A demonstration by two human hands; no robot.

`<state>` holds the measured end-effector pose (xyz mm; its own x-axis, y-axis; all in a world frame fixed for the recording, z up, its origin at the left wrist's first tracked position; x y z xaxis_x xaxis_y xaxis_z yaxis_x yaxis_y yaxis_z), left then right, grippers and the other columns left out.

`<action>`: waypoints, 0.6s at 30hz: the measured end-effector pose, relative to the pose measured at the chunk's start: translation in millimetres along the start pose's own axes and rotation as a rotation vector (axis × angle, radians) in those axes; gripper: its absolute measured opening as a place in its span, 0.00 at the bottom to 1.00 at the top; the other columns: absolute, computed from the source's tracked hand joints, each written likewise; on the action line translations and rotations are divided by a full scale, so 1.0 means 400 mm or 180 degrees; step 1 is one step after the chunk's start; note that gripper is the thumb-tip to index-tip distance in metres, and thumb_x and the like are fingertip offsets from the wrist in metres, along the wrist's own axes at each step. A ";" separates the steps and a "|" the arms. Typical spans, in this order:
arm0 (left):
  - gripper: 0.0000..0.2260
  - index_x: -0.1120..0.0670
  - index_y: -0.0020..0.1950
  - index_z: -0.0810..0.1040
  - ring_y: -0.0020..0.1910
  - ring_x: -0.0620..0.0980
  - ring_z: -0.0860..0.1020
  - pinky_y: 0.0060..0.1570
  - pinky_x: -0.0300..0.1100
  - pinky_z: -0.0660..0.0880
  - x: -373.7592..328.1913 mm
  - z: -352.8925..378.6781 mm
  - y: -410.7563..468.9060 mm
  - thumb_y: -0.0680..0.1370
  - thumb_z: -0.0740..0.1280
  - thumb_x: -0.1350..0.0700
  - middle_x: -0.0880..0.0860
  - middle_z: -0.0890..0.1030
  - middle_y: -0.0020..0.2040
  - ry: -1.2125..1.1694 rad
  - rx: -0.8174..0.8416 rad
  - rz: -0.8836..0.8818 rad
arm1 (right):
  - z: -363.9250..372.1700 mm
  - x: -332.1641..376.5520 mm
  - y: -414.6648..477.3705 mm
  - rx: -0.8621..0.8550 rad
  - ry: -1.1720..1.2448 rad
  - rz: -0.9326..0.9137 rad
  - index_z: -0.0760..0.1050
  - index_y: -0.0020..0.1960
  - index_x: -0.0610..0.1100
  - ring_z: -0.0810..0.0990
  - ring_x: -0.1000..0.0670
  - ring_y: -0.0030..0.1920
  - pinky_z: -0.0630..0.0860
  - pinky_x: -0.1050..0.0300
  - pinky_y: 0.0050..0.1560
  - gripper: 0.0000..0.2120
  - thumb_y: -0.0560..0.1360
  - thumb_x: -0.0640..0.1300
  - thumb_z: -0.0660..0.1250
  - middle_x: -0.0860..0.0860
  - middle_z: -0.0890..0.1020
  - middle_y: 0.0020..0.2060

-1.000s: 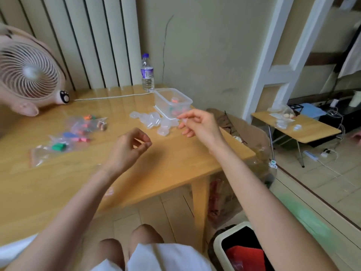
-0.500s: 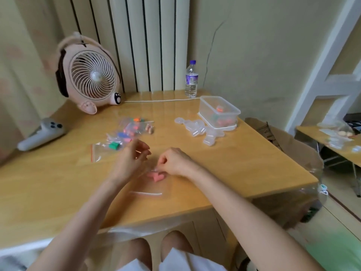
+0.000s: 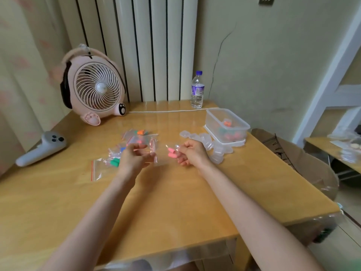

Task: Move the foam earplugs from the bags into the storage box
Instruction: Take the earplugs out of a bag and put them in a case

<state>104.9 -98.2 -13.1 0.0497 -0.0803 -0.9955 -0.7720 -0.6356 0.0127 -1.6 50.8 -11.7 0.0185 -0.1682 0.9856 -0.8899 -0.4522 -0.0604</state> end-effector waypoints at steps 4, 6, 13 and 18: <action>0.12 0.64 0.58 0.71 0.32 0.46 0.80 0.35 0.34 0.75 -0.004 -0.004 0.035 0.75 0.65 0.68 0.56 0.77 0.38 -0.0144 -0.0296 0.0287 | 0.010 -0.018 0.043 -0.0041 -0.0913 -0.0072 0.74 0.30 0.47 0.74 0.52 0.29 0.73 0.61 0.29 0.14 0.73 0.49 0.68 0.47 0.82 0.34; 0.10 0.62 0.57 0.71 0.30 0.40 0.79 0.31 0.29 0.72 -0.006 -0.004 0.039 0.76 0.66 0.67 0.55 0.79 0.38 -0.0016 -0.0287 0.0495 | 0.000 -0.006 0.052 -0.0514 -0.0947 -0.0461 0.74 0.35 0.49 0.76 0.52 0.38 0.75 0.55 0.45 0.10 0.71 0.52 0.70 0.51 0.81 0.38; 0.11 0.61 0.55 0.74 0.31 0.40 0.78 0.37 0.29 0.73 -0.025 0.014 0.018 0.74 0.69 0.65 0.53 0.80 0.35 -0.0058 0.0033 0.0875 | 0.064 0.006 0.033 0.0531 0.0018 -0.0960 0.78 0.49 0.39 0.80 0.50 0.42 0.76 0.58 0.51 0.05 0.73 0.37 0.69 0.45 0.82 0.40; 0.13 0.58 0.55 0.75 0.34 0.42 0.82 0.34 0.28 0.72 -0.027 0.033 0.001 0.72 0.70 0.64 0.56 0.82 0.39 -0.0542 0.0252 0.0554 | 0.052 0.025 0.013 0.0605 0.0437 -0.0943 0.76 0.41 0.38 0.78 0.55 0.28 0.76 0.66 0.35 0.04 0.73 0.32 0.67 0.44 0.80 0.31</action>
<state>95.6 -87.4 -3.7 -0.1906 -0.0487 -0.9805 -0.8071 -0.5607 0.1847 3.4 28.7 -5.4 0.1897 0.1072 0.9760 -0.7544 -0.6203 0.2148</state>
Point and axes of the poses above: each hand's wrist, its own y-axis towards the middle knuckle, its own z-axis out of the palm, x = y × z, the point moved 6 cm from there along y, towards the middle knuckle
